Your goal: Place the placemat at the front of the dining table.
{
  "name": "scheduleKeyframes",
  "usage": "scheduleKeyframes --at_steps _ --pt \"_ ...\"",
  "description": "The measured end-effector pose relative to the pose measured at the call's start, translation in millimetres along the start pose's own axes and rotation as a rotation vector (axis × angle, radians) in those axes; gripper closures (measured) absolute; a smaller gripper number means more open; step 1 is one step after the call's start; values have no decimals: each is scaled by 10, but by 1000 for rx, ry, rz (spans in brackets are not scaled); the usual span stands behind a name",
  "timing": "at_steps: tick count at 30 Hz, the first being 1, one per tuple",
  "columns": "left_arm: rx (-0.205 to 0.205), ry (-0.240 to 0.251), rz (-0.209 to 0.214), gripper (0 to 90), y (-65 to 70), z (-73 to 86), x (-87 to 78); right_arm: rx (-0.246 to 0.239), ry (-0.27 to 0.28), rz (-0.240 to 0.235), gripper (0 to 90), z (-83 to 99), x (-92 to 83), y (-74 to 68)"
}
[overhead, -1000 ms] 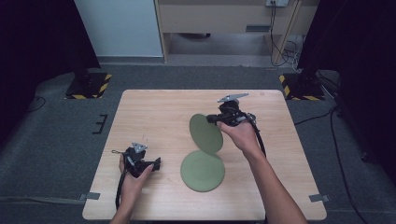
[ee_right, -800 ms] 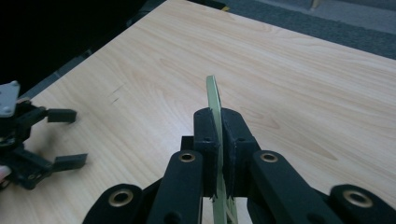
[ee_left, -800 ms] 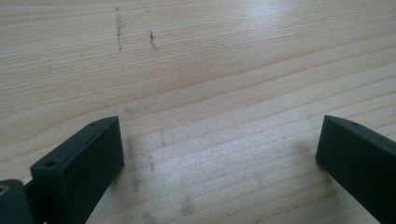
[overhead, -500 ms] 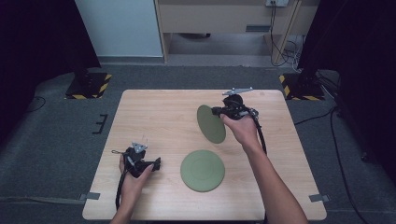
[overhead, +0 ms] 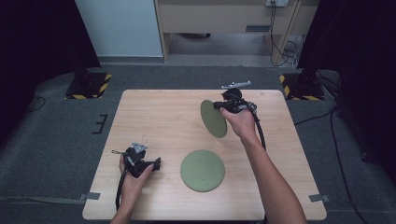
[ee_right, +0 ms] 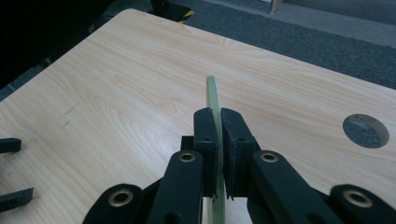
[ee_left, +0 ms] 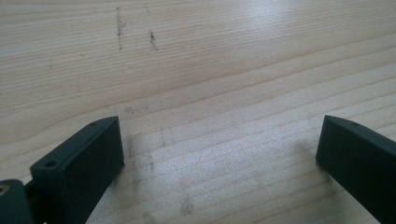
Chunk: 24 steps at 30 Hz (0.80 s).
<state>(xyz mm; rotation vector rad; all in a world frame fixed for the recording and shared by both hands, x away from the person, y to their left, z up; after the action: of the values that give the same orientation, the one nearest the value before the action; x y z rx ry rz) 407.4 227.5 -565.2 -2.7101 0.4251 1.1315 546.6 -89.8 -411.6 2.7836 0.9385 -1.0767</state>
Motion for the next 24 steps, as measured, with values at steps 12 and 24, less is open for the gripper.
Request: scheduleKeyframes --at_steps 12,24 --pt "-1 1 0 0 1 -2 3 -10 9 17 860 -170 127 -91" --pt "-4 1 -1 0 4 -1 2 -43 -22 -19 860 -284 616 -545"
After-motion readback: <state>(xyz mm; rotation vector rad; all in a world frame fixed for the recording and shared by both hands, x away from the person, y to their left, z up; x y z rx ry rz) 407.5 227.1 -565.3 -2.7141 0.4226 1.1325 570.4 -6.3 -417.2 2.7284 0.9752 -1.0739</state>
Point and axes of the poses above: each handheld gripper's, and its own axes: x roughly forward along the jaws, z roughly out of its underside, y roughly to its right, the point moved 4 cm from there along x, roughly forward along the jaws, and after that the axes turned 4 degrees about x, right-handed, at the moved point
